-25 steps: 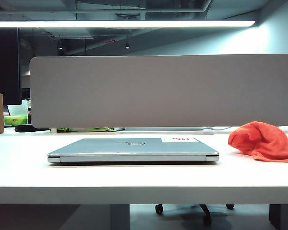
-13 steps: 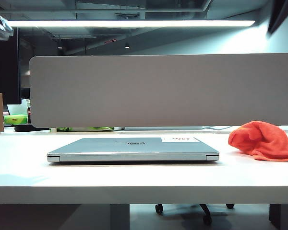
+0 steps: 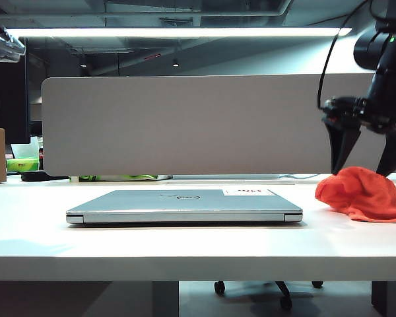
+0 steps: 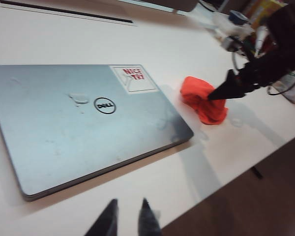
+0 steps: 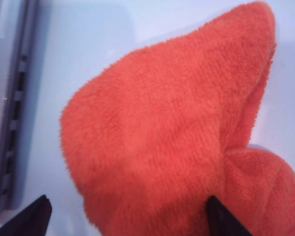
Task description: Pick up the rag and use it to wipe the water off the lid of the laptop on the table.
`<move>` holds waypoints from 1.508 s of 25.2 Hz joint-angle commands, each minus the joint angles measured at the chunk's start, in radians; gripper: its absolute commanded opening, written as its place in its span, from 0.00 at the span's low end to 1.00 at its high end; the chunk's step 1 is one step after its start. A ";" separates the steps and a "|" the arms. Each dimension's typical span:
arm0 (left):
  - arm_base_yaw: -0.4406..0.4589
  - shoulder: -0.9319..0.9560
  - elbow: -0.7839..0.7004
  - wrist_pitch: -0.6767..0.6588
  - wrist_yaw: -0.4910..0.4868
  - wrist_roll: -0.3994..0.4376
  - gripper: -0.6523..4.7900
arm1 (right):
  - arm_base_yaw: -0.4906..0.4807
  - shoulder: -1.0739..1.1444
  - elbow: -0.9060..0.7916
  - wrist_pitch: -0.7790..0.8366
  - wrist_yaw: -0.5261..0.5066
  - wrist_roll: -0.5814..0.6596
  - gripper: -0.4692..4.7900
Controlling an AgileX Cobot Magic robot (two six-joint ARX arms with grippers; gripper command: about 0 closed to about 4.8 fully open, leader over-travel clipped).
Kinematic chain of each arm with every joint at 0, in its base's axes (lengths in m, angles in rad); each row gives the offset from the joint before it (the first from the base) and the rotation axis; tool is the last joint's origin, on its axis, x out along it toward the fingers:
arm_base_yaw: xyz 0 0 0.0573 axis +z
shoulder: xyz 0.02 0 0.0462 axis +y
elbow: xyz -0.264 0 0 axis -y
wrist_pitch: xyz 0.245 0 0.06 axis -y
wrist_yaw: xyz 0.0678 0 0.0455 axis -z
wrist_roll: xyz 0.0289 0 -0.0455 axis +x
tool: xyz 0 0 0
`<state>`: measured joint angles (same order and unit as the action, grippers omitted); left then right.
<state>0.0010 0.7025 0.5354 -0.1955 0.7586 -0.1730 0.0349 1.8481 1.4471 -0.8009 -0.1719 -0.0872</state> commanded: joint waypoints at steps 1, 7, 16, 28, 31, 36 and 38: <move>-0.002 -0.002 0.005 0.010 0.069 0.000 0.22 | 0.011 0.011 0.004 0.021 0.047 0.001 0.79; -0.002 -0.002 0.005 0.010 0.120 0.001 0.22 | 0.015 0.014 0.004 0.058 0.067 0.001 0.17; -0.002 -0.002 0.005 0.010 0.117 0.001 0.22 | 0.177 -0.005 0.202 0.067 -0.033 0.072 0.08; -0.001 -0.002 0.005 0.010 0.118 0.001 0.22 | 0.503 0.263 0.603 0.351 -0.025 0.226 0.08; -0.001 -0.002 0.005 0.010 0.117 0.001 0.22 | 0.535 0.336 0.603 0.324 -0.036 0.227 0.08; -0.001 -0.002 0.005 0.010 0.117 0.001 0.22 | 0.557 0.447 0.602 0.145 0.026 0.225 0.08; -0.001 -0.002 0.005 0.010 0.117 0.001 0.22 | 0.557 0.451 0.602 0.093 0.098 0.204 0.08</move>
<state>0.0013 0.7025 0.5354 -0.1982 0.8692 -0.1734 0.5934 2.3077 2.0441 -0.6659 -0.1383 0.1349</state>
